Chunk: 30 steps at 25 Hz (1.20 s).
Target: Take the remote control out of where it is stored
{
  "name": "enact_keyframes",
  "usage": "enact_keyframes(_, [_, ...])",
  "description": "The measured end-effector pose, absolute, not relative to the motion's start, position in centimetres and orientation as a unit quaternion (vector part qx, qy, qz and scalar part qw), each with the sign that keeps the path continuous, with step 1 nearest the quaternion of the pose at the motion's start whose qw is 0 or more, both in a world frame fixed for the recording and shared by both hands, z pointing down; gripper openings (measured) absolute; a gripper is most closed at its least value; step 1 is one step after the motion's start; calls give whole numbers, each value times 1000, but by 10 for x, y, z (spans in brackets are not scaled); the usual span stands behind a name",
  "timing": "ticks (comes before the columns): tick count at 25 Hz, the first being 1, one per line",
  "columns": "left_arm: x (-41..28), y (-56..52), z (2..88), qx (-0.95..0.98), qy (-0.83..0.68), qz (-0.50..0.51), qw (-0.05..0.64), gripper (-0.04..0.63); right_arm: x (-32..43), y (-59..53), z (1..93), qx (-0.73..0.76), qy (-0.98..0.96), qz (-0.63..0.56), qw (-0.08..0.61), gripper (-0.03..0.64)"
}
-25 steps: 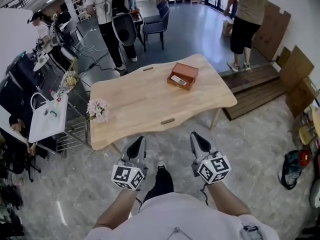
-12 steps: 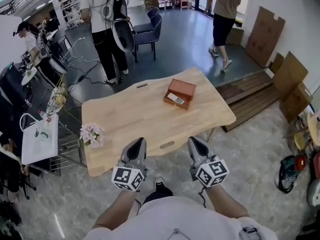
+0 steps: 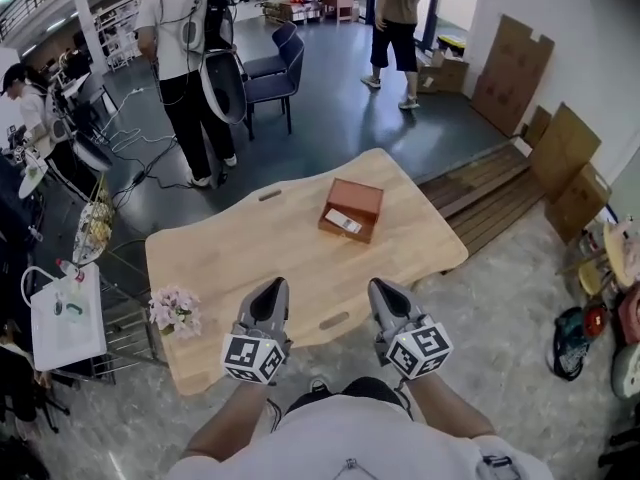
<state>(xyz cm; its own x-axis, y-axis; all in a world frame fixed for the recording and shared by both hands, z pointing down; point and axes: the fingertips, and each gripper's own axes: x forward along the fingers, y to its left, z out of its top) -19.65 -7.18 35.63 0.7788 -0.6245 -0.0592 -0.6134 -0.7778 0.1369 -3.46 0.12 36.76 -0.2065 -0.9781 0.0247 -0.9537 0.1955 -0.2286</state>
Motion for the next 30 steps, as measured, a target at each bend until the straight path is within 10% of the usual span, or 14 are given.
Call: enact_keyframes(30, [-59,-281,373,915,-393,-59,66,0,102,-256,403,-532,833,-139,53,28])
